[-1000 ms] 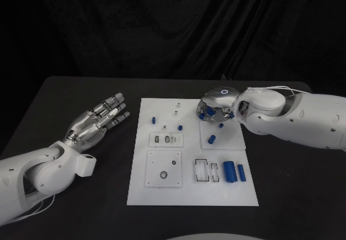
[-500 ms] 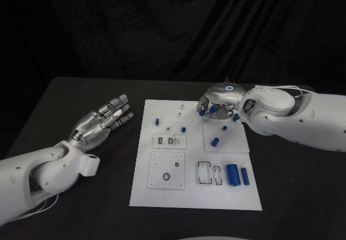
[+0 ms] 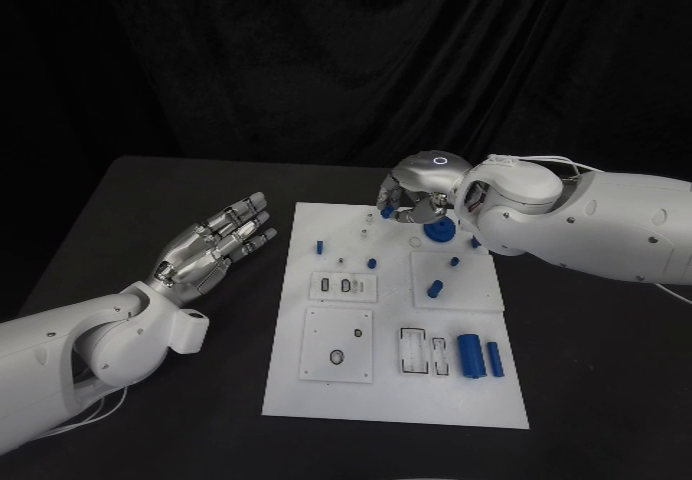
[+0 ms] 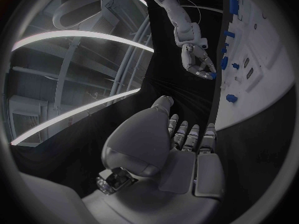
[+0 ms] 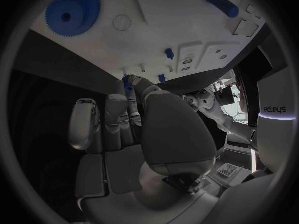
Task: Assemble the parts on the task board
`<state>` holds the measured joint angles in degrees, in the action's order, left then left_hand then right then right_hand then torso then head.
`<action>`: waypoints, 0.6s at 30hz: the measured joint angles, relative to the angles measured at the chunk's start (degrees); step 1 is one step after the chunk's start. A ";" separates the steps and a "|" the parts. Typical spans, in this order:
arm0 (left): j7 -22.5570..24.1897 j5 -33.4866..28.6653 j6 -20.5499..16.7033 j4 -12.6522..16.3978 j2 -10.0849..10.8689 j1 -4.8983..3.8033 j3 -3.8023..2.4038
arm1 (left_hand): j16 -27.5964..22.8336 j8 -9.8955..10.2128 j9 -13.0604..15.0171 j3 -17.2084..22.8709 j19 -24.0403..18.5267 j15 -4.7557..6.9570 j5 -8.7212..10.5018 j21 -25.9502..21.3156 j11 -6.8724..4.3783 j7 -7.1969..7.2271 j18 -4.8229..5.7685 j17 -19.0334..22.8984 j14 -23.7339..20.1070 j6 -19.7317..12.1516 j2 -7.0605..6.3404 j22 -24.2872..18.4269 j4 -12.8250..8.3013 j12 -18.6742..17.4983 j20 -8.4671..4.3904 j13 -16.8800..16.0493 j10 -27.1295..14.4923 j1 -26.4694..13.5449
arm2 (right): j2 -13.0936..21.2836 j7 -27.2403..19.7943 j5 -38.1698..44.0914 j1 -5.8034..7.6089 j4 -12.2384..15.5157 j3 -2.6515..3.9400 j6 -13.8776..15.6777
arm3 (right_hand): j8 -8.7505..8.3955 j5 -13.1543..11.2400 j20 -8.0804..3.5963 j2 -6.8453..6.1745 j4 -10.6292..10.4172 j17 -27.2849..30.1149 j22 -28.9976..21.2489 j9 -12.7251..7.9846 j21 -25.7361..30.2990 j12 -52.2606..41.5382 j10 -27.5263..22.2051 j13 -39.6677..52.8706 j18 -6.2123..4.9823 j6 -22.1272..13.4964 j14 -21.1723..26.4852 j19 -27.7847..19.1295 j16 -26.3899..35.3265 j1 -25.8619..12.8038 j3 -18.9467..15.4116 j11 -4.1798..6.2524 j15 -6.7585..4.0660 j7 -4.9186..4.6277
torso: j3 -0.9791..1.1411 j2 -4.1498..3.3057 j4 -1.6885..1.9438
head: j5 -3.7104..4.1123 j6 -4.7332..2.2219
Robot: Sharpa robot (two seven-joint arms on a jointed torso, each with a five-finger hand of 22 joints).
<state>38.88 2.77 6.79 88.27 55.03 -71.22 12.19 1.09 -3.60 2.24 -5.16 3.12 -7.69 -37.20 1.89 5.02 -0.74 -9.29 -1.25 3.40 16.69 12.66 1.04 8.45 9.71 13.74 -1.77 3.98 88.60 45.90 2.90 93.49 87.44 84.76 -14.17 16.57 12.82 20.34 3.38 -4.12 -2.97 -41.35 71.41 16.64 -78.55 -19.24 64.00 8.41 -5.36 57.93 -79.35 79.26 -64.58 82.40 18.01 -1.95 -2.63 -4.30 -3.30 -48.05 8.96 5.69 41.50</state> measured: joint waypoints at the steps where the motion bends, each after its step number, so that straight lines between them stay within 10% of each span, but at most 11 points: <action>1: 0.00 0.00 0.00 -0.05 -0.05 0.00 0.00 | 0.00 0.00 0.00 0.16 -0.12 0.00 0.00 0.00 0.14 -0.11 0.00 0.00 0.00 0.11 0.00 0.00 -0.16 0.00 0.12 0.00 0.14 0.00 | -0.45 -0.02 -0.20 -0.15 -0.59 0.00 0.03 | -0.13 0.31 0.13 0.00 0.09 -0.43 0.19 0.00 -0.02 0.23 0.13 0.00 0.00 0.27 -0.19 0.13 -0.30 0.00 0.09 -0.13 0.20 -0.31 | -0.01 0.00 0.01 | -0.05 -0.01; 18: 0.00 0.00 0.00 -0.50 -0.64 0.00 0.00 | 0.00 0.00 0.00 0.30 -0.21 0.00 0.00 0.00 0.31 -0.20 0.00 0.00 0.00 0.20 0.00 0.00 -0.31 0.00 0.20 0.00 0.32 0.00 | -5.68 -0.34 -0.99 -1.77 -6.14 -0.01 0.10 | -0.84 0.95 0.53 -0.03 -0.03 -1.66 0.66 0.00 -0.26 1.07 0.07 0.07 -0.01 0.06 -0.36 0.08 -0.95 -0.01 0.35 -0.53 0.36 -1.08 | 0.09 -0.03 -0.07 | 0.16 -0.31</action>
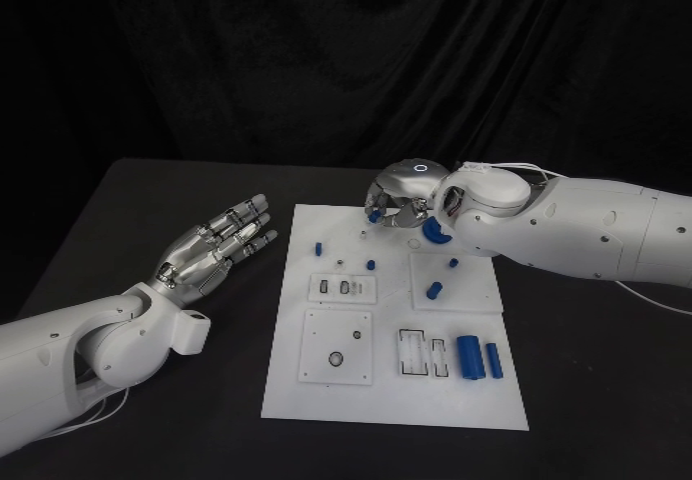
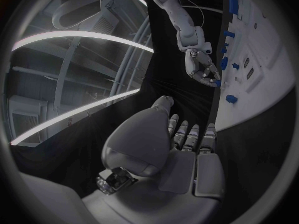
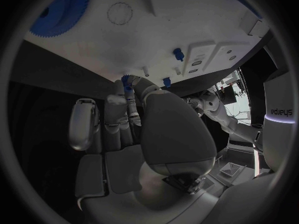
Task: Assemble the parts on the task board
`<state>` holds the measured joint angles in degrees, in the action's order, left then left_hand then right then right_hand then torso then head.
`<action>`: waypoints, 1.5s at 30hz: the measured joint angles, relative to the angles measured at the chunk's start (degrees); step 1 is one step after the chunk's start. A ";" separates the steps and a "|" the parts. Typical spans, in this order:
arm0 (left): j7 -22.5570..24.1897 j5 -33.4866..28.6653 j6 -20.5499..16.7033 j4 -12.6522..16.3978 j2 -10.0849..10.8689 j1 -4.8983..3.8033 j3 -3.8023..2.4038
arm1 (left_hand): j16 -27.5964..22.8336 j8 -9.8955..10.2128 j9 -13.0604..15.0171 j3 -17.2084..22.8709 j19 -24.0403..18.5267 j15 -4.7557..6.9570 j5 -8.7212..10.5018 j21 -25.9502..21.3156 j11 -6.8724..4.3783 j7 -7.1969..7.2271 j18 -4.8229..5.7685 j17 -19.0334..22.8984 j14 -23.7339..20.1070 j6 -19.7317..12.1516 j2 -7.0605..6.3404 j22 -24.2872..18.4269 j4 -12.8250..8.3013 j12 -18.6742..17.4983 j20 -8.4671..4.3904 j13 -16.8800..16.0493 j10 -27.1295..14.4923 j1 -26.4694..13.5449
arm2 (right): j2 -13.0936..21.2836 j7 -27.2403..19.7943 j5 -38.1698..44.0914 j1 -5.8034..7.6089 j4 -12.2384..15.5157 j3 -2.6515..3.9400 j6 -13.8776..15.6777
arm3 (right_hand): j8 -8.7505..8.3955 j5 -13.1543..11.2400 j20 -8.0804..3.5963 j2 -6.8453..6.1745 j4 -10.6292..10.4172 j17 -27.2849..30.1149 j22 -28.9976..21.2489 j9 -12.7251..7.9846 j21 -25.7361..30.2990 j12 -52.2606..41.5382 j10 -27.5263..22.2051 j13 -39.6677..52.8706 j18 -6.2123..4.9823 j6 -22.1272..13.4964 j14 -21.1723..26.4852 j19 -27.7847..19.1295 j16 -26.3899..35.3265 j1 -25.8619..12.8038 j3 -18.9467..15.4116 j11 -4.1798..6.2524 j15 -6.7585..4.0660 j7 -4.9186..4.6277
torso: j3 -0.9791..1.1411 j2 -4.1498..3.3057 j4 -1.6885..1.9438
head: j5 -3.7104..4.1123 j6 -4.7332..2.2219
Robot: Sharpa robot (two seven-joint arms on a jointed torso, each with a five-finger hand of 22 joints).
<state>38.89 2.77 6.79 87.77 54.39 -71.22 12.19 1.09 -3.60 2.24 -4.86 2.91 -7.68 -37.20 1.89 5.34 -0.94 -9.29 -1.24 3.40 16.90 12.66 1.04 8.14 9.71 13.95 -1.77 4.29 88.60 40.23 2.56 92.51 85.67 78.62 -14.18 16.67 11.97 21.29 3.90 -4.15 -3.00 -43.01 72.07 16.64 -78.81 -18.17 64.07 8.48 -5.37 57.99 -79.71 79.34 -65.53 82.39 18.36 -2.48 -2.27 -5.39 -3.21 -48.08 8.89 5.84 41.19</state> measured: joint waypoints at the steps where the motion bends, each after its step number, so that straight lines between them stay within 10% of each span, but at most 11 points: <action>1: 0.00 0.00 0.00 -0.01 0.00 0.00 0.00 | 0.00 0.00 0.00 0.00 0.00 0.00 0.00 0.00 0.00 0.00 0.00 0.00 0.00 0.00 0.00 0.00 0.00 0.00 0.00 0.00 0.00 0.00 | -0.17 0.00 0.00 -0.01 -0.14 0.01 0.00 | -0.01 0.00 0.00 0.00 0.00 0.00 0.00 0.00 0.00 0.24 0.00 -0.02 0.00 -0.09 0.09 0.00 0.00 0.00 0.00 0.00 0.09 -0.09 | 0.01 0.00 -0.04 | 0.00 0.00; 23: 0.00 0.00 0.24 -0.66 -0.49 0.00 0.00 | 0.00 0.00 0.00 0.31 0.00 0.00 0.00 0.00 0.20 -0.20 0.00 0.00 0.00 -0.20 0.00 0.00 0.00 0.22 0.00 0.00 -0.21 0.00 | -1.80 0.38 -0.03 -0.22 -1.86 0.01 -0.27 | -1.12 -0.01 0.61 -0.02 0.08 0.77 -0.65 0.08 0.28 1.71 -1.64 -0.06 0.00 -0.36 0.85 -0.62 0.29 0.01 0.70 -1.02 0.84 -0.78 | 0.08 0.03 -0.21 | -0.05 0.15; 28: 0.01 0.00 0.46 -0.82 -0.56 0.00 0.00 | 0.00 0.00 0.00 0.31 0.00 0.00 0.00 0.00 0.20 -0.20 0.00 0.00 0.00 -0.20 0.00 0.00 0.00 0.22 0.00 0.00 -0.21 0.00 | -2.69 0.42 -0.05 -0.49 -2.94 0.12 -0.32 | -1.35 -0.02 0.63 -0.02 0.08 0.95 -0.66 5.30 0.28 1.77 -2.09 -0.16 -0.01 -0.58 1.00 -0.64 0.29 0.01 0.70 -1.03 0.99 -0.66 | 0.07 0.04 -0.19 | 0.13 0.13; 37: 0.01 0.00 0.73 -1.08 -0.68 0.00 0.00 | 0.00 0.00 0.00 0.56 0.00 0.00 0.00 0.00 0.36 -0.20 0.01 0.00 0.00 -0.20 0.00 0.00 -0.25 0.22 0.00 0.00 -0.05 0.00 | -3.79 0.41 -0.07 -1.10 -4.29 0.10 -0.87 | -2.29 -1.57 1.23 0.21 -0.03 2.45 -1.40 7.05 1.02 2.22 -2.68 0.12 -0.01 -1.76 1.93 -1.23 1.44 -0.22 0.81 -1.44 1.37 -0.49 | 0.03 0.04 -0.16 | 0.15 0.08; 41: 0.01 0.00 0.90 -1.30 -0.82 0.00 0.00 | 0.00 0.00 0.00 0.56 0.00 0.00 0.00 0.00 0.59 -0.20 0.00 0.00 0.00 -0.20 0.00 0.00 -0.25 0.22 0.00 0.00 -0.23 0.00 | -3.97 0.43 -0.07 -1.32 -4.52 0.06 -1.51 | -4.80 -2.46 1.53 0.28 -0.53 3.78 -2.24 8.22 2.05 4.23 -6.19 -0.08 -0.01 -5.47 3.23 -2.40 2.54 -1.01 1.32 -2.16 1.61 -0.17 | 0.03 0.04 -0.14 | 0.15 0.16; 45: 0.01 0.00 1.06 -1.49 -0.89 0.00 0.00 | 0.00 0.00 0.00 0.56 0.00 0.00 0.00 0.00 0.62 -0.20 0.00 0.00 0.00 -0.20 0.00 -0.01 -0.25 0.22 0.00 0.00 -0.20 0.00 | -4.05 0.49 -0.07 -1.52 -4.53 0.01 -2.42 | -8.27 -5.73 1.88 -0.93 -0.79 6.56 -4.69 4.83 4.36 7.95 -13.36 -1.10 -0.01 -13.60 5.58 -4.62 4.57 -1.78 1.57 -3.50 1.93 1.51 | 0.03 0.04 -0.09 | 0.21 0.23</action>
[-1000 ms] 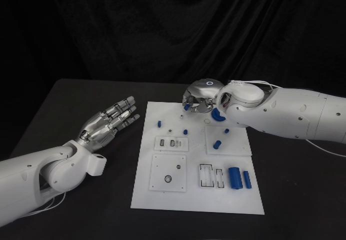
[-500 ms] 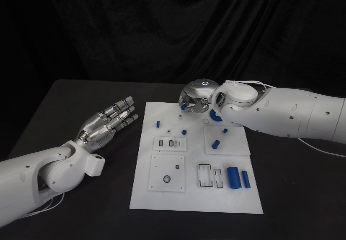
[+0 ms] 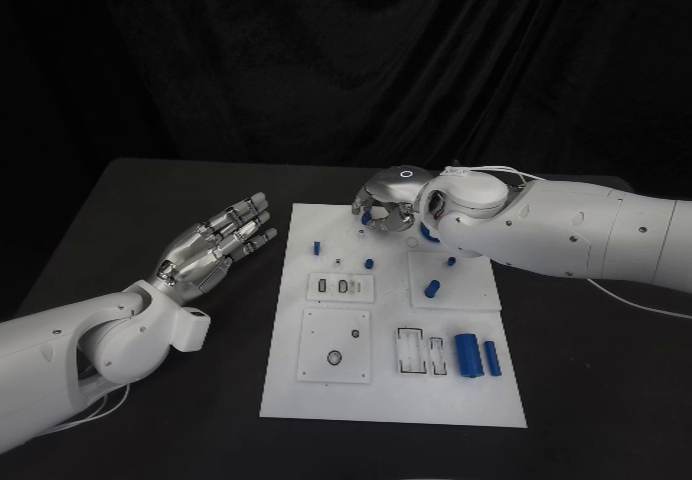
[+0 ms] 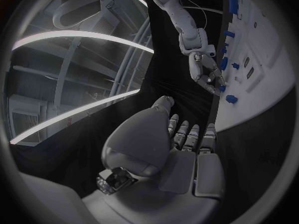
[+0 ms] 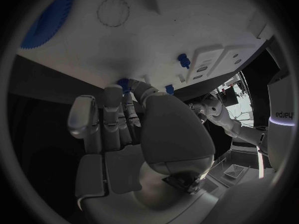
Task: Assemble the parts on the task board
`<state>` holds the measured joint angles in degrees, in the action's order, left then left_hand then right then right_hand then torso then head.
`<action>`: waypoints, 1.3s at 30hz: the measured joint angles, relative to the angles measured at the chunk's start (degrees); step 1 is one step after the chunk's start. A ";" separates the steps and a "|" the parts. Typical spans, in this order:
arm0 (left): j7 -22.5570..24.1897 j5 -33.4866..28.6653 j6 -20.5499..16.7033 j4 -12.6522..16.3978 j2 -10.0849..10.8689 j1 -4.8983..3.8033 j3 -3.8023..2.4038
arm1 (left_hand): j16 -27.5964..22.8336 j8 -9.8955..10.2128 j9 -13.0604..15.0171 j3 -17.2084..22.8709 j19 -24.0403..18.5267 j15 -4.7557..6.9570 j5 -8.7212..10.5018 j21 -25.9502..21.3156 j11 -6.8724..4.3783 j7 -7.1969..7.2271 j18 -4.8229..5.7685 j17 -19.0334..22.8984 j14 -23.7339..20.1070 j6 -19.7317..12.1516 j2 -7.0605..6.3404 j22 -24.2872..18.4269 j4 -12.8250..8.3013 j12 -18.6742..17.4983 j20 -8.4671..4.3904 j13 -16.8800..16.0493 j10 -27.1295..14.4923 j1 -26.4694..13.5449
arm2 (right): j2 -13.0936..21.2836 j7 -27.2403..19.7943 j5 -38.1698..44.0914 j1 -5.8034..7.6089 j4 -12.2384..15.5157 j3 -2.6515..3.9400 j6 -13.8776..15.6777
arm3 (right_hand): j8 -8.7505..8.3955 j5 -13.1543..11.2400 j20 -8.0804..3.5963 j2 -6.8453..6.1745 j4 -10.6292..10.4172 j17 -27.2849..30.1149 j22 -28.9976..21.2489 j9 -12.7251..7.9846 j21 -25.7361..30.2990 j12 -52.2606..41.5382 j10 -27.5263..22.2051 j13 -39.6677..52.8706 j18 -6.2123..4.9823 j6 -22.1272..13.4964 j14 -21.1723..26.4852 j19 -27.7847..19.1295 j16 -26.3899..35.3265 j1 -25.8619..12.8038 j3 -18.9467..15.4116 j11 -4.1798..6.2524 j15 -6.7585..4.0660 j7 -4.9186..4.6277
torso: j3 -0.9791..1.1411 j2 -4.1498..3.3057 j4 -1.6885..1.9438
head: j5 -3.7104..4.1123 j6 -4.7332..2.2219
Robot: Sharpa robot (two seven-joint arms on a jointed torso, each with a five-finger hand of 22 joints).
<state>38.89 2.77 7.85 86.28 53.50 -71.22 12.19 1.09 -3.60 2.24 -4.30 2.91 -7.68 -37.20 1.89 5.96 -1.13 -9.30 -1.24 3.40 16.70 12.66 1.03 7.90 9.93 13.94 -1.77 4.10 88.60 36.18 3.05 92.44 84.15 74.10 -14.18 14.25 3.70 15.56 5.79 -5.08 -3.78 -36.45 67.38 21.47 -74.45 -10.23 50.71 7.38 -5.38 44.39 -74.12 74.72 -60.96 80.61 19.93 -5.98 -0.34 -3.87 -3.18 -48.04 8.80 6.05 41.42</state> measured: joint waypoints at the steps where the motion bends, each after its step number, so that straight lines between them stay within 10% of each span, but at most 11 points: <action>1: 0.00 0.00 0.02 -0.03 0.00 0.00 0.00 | 0.00 0.00 0.00 0.09 0.00 -0.10 0.00 0.00 0.00 -0.12 0.00 0.00 -0.10 -0.12 0.00 0.00 -0.09 0.00 0.00 0.00 0.00 0.00 | 0.01 0.03 0.00 0.00 0.00 0.00 -0.16 | 0.00 -0.61 0.16 -0.26 0.34 1.19 -1.18 -1.28 1.14 0.91 -2.72 -0.13 0.00 -3.46 1.08 -1.10 0.86 0.26 -0.34 -0.19 0.20 0.59 | -0.01 0.00 0.00 | 0.00 0.01; 6: 0.00 0.00 0.12 -0.06 0.00 0.00 0.00 | 0.00 0.00 0.00 0.16 0.00 -0.21 0.22 0.00 0.00 -0.20 0.00 0.00 -0.21 -0.20 0.00 0.00 -0.16 0.00 0.00 0.00 0.00 0.00 | 0.73 0.22 0.00 -0.01 0.11 0.03 -0.44 | -0.79 -1.65 0.89 -0.35 1.09 4.88 -4.77 -9.48 5.07 2.06 -11.71 -0.06 -0.92 -20.84 5.33 -4.73 3.16 0.40 -3.09 -0.86 0.93 2.79 | -0.01 -0.01 -0.02 | -0.12 0.06; 12: 0.01 0.00 0.20 0.00 0.36 0.00 0.00 | 0.00 0.00 0.00 0.15 0.00 -0.21 0.22 0.00 0.00 -0.20 0.00 0.00 -0.21 -0.20 0.00 0.00 -0.15 0.00 0.00 0.00 0.00 0.00 | 3.55 0.17 0.00 0.24 2.03 0.14 1.60 | -0.94 -1.64 1.06 0.32 1.34 5.71 -5.02 -11.37 5.69 0.30 -12.95 0.79 -0.92 -23.65 6.14 -5.13 3.48 1.07 -3.89 -0.89 1.06 3.18 | -0.02 -0.01 -0.07 | -0.43 0.07; 23: 0.02 0.00 0.18 0.41 0.89 0.00 0.01 | 0.00 0.00 0.00 0.15 0.00 -0.21 0.22 0.00 0.00 -0.20 0.01 0.00 -0.21 -0.20 0.00 0.00 -0.15 0.00 0.00 0.00 0.00 0.00 | 14.66 0.99 -0.08 6.12 13.89 0.32 5.84 | 2.29 -1.24 0.36 1.35 0.38 1.95 -0.77 -8.24 3.42 -12.30 -3.54 5.85 -0.91 -6.42 3.51 -2.09 0.59 1.56 -4.67 0.26 0.17 -1.13 | 0.01 0.00 -0.09 | -0.69 0.32; 28: 0.02 0.00 0.14 0.50 1.01 0.00 0.01 | 0.00 0.00 0.00 0.15 0.00 -0.21 0.22 0.00 0.00 -0.20 0.01 0.00 -0.21 -0.20 0.00 0.00 -0.15 0.00 0.00 0.00 0.00 0.00 | 19.90 2.38 -0.38 7.48 18.26 0.16 5.79 | 2.29 -4.10 -0.82 1.46 -1.00 6.78 -3.21 -8.46 6.49 -28.30 0.75 16.11 -0.91 -3.22 5.06 -3.74 4.43 1.39 -5.89 3.13 -1.27 -1.60 | 0.04 0.01 -0.20 | -0.54 0.38; 31: 0.02 0.00 0.14 0.52 0.97 0.00 0.01 | 0.00 0.00 0.00 0.15 0.00 -0.21 0.22 0.00 0.00 -0.20 0.00 0.00 -0.21 -0.20 0.00 0.00 -0.15 0.00 0.00 0.00 0.00 0.00 | 22.06 3.16 -0.64 7.55 19.21 0.03 5.20 | 2.29 -4.52 -1.80 1.38 -2.09 -7.03 0.89 -8.62 3.36 -52.14 8.82 39.92 -0.91 -2.02 -0.85 -0.37 -3.81 0.40 -7.16 5.01 -2.17 -1.21 | 0.05 0.02 -0.20 | -0.30 0.51; 39: 0.02 0.00 0.14 0.51 0.95 0.00 0.01 | 0.00 0.00 0.00 0.15 0.00 -0.21 0.22 0.00 0.00 -0.20 0.00 0.00 -0.21 -0.20 0.00 0.00 -0.15 0.00 0.00 0.00 0.00 0.00 | 25.86 5.01 -1.63 4.68 19.71 -0.07 3.24 | 2.29 -5.90 -2.30 1.61 -4.64 -37.27 7.56 -8.70 -4.44 -71.79 28.56 66.90 1.40 0.56 -9.63 5.71 -21.01 -2.43 -9.06 5.57 -2.61 -1.32 | 0.01 0.02 -0.24 | -0.21 0.76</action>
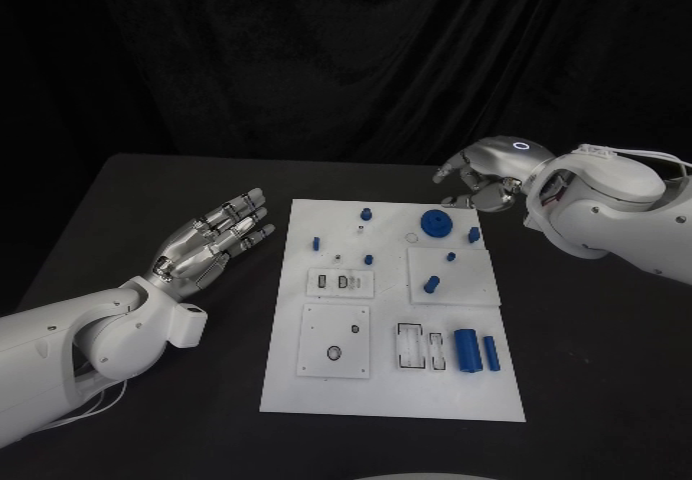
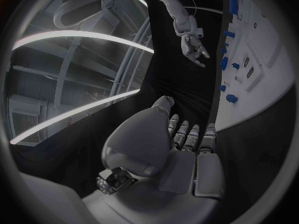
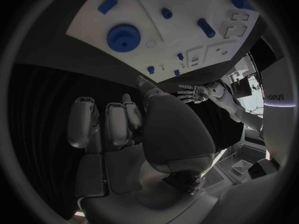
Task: Assemble the parts on the task board
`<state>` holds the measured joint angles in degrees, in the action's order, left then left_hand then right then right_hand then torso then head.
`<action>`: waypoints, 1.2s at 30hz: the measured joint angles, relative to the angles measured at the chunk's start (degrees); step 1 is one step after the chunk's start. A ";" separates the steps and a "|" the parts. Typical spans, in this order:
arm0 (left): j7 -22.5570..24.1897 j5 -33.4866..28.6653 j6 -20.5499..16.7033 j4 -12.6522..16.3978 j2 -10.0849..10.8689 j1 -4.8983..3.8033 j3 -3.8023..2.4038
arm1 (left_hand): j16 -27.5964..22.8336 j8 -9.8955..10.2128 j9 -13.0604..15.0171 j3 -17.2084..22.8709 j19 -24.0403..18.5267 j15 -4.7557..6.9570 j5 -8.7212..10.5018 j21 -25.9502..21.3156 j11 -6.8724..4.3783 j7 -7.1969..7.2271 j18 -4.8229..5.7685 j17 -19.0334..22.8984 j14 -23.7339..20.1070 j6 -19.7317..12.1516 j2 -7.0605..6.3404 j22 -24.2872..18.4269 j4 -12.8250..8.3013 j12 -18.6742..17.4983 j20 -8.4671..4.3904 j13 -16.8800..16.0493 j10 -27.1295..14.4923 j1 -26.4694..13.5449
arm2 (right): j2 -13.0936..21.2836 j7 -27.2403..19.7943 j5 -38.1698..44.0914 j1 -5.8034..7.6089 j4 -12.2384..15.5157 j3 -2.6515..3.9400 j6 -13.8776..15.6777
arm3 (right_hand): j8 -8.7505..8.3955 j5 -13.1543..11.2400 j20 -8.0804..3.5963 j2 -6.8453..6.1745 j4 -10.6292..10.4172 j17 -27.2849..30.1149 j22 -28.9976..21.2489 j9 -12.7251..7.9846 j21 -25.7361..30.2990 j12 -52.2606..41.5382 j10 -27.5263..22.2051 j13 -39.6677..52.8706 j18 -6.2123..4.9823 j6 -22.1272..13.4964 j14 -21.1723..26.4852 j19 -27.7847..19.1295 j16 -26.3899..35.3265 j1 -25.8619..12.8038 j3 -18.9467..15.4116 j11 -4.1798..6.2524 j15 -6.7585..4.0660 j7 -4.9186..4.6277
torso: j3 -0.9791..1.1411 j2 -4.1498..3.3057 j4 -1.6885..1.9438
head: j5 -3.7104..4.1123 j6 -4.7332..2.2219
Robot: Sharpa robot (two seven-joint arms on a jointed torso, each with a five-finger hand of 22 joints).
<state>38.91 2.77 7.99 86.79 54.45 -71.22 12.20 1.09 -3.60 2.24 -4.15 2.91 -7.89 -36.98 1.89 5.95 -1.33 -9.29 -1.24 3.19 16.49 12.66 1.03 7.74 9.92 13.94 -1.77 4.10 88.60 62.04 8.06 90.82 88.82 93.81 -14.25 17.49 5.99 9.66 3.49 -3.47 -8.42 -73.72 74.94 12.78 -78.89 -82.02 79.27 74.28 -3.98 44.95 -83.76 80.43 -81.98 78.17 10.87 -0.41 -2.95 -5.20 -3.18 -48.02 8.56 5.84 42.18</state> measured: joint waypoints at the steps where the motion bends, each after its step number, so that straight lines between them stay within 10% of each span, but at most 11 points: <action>1: 0.00 0.00 0.00 0.00 0.01 0.00 0.00 | 0.00 0.00 0.00 0.00 0.00 0.00 0.00 0.00 0.00 0.00 0.00 0.00 0.00 0.00 0.00 0.00 0.00 0.00 0.00 0.00 0.00 0.00 | 0.18 0.25 -0.12 -0.40 -0.06 -0.06 -0.24 | 0.00 -0.23 0.01 0.09 -0.54 -0.74 0.02 -0.06 -0.81 -1.27 1.69 0.45 0.01 0.37 0.00 0.62 -1.27 -0.50 -0.27 0.00 0.00 -0.02 | -0.01 0.00 0.00 | 0.04 0.00; 15: 0.00 0.00 0.04 -0.23 -0.06 0.00 0.00 | 0.00 0.00 0.00 0.32 0.00 0.00 0.00 0.00 0.00 0.00 0.00 0.00 0.00 0.00 0.00 0.00 0.00 0.00 0.00 0.00 0.00 0.00 | -0.04 3.29 -0.77 -3.83 -1.54 -0.03 -2.99 | -1.80 -0.63 0.10 0.07 -3.91 -1.23 0.01 -0.90 -6.75 -7.84 4.48 0.65 1.79 1.09 0.00 3.31 -7.89 -3.32 -3.12 0.00 0.00 -0.30 | 0.15 -0.09 0.14 | 0.27 0.40; 36: 0.00 0.00 0.07 -0.31 0.24 0.00 0.01 | 0.00 0.00 0.00 0.31 0.21 0.00 0.00 0.00 0.00 0.00 -0.01 0.00 0.00 0.00 0.00 0.00 0.00 0.00 0.21 0.00 0.00 0.00 | -1.57 4.13 -0.79 -4.46 -2.62 -0.02 -1.83 | -2.07 6.10 0.10 1.82 -4.26 -1.22 0.00 -1.92 -4.08 -7.84 4.47 0.65 1.77 0.26 0.01 3.31 -7.89 -3.83 -2.47 -0.01 0.00 -0.70 | -0.01 -0.01 0.24 | 0.36 0.54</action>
<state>38.91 2.77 8.06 86.48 54.70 -71.21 12.20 1.09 -3.60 2.24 -3.84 3.12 -7.89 -36.98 1.89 5.95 -1.33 -9.30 -1.24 3.19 16.49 12.66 1.03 7.75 9.92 14.15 -1.77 4.10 88.60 60.47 12.19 90.02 84.36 91.19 -14.27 15.65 3.93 15.76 3.58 -1.64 -12.68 -74.94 74.93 10.85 -82.97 -89.86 83.74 74.93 -2.22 45.21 -83.75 83.74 -89.87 74.34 8.41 -0.42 -2.95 -5.89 -3.18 -48.02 8.79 6.21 42.72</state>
